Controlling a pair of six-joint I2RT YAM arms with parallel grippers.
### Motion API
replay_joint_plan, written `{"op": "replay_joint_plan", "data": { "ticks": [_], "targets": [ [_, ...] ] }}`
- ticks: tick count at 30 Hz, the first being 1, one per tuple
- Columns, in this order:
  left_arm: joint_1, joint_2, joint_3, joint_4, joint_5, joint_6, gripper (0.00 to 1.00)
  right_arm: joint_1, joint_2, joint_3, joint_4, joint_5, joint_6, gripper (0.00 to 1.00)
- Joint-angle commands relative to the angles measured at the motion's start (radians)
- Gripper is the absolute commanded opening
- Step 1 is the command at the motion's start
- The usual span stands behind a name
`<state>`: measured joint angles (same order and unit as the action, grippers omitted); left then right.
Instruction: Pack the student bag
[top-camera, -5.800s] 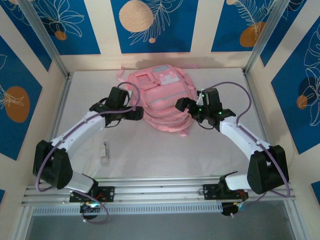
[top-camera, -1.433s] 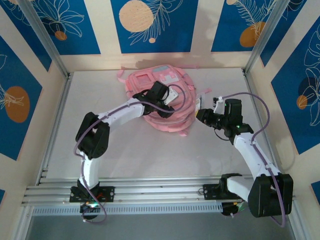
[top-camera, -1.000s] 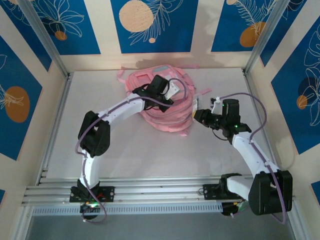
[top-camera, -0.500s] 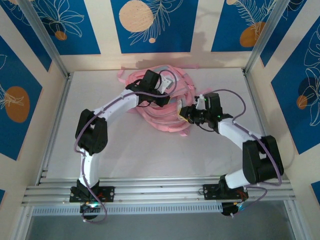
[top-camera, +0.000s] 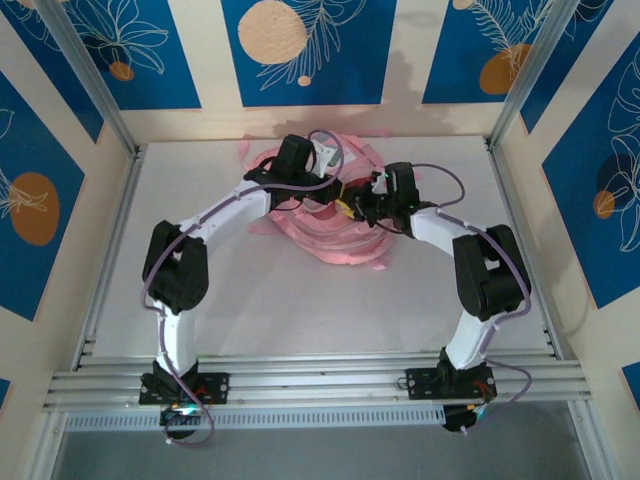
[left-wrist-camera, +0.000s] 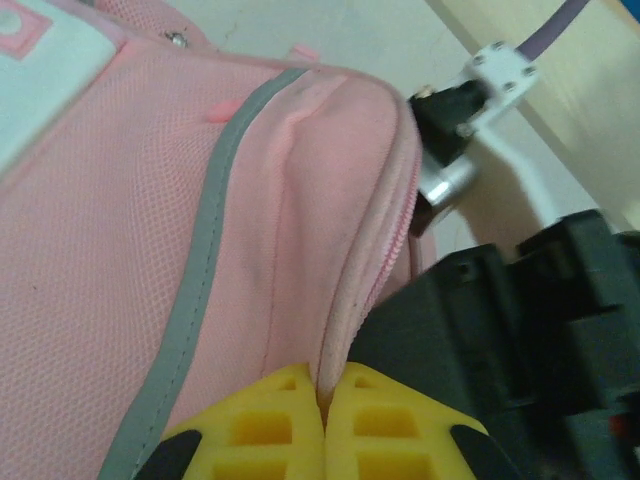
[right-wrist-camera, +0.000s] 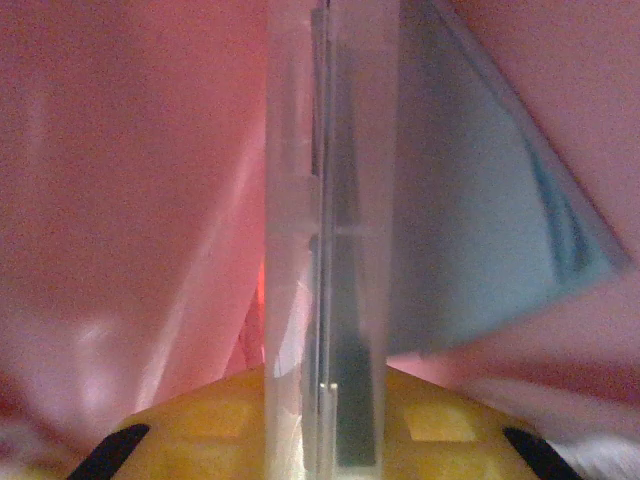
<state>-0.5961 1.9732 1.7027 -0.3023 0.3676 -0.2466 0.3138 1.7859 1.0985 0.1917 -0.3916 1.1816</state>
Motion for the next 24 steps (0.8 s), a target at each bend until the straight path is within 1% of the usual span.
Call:
{"op": "replay_joint_plan", "data": {
  "ticks": [1, 5, 6, 8, 9, 11, 13, 15, 17, 20, 22, 24],
  "targets": [
    [-0.011, -0.074, 0.007, 0.066, 0.103, -0.035, 0.00, 0.035, 0.038, 0.075, 0.043, -0.014, 0.038, 0.04],
    [-0.007, -0.063, 0.006, 0.079, 0.080, -0.059, 0.00, 0.028, 0.037, 0.074, -0.003, -0.037, 0.016, 0.38],
    [-0.007, -0.063, 0.006, 0.079, 0.064, -0.061, 0.00, 0.025, 0.021, 0.056, -0.005, -0.034, 0.011, 0.45],
    [-0.002, -0.058, 0.003, 0.095, 0.043, -0.075, 0.00, 0.022, -0.022, 0.029, -0.032, -0.020, -0.016, 0.53],
    [0.002, -0.053, 0.002, 0.106, 0.043, -0.088, 0.00, 0.020, -0.046, 0.021, -0.063, -0.010, -0.038, 0.56],
    [0.006, -0.048, 0.004, 0.130, 0.043, -0.109, 0.00, 0.014, -0.090, 0.009, -0.120, 0.005, -0.078, 0.57],
    [0.007, -0.042, 0.007, 0.143, 0.042, -0.122, 0.00, 0.007, -0.132, -0.002, -0.174, 0.025, -0.117, 0.56],
    [0.007, -0.038, 0.007, 0.151, 0.045, -0.133, 0.00, 0.001, -0.166, -0.003, -0.235, 0.060, -0.169, 0.50],
    [0.007, -0.034, 0.005, 0.159, 0.056, -0.146, 0.00, 0.003, -0.179, 0.008, -0.289, 0.113, -0.220, 0.42],
    [0.004, -0.038, -0.004, 0.167, 0.076, -0.168, 0.00, 0.003, -0.148, 0.030, -0.300, 0.145, -0.253, 0.24],
    [0.002, -0.047, -0.011, 0.171, 0.081, -0.180, 0.00, 0.009, -0.112, 0.045, -0.260, 0.134, -0.256, 0.16],
    [0.001, -0.061, -0.029, 0.193, 0.088, -0.202, 0.00, 0.026, -0.062, 0.079, -0.241, 0.151, -0.261, 0.10]
  ]
}}
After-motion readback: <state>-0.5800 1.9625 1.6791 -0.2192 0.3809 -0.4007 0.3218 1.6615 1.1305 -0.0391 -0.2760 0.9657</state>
